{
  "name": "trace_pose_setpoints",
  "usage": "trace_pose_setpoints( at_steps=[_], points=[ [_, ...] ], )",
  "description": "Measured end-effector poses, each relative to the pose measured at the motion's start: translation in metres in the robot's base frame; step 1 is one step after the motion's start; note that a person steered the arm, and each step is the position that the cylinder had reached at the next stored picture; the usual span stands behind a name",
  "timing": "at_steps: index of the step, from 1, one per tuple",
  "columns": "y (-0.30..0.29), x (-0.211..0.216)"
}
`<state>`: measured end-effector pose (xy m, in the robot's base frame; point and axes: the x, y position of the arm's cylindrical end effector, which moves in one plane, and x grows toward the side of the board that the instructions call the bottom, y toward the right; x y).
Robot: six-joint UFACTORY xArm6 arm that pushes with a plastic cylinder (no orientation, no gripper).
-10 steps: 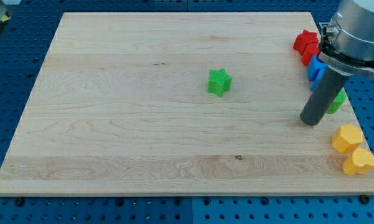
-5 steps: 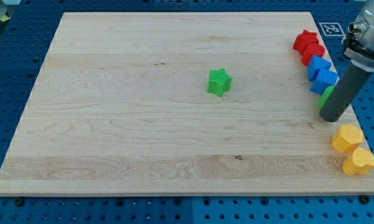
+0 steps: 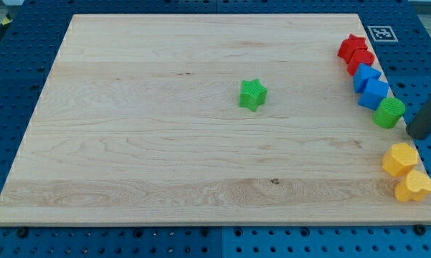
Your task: Slightly push the green circle to the left side
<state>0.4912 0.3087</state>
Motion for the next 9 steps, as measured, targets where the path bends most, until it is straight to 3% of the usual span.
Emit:
trace_pose_setpoints(
  at_steps=[9],
  points=[
    [-0.033, -0.018]
  ],
)
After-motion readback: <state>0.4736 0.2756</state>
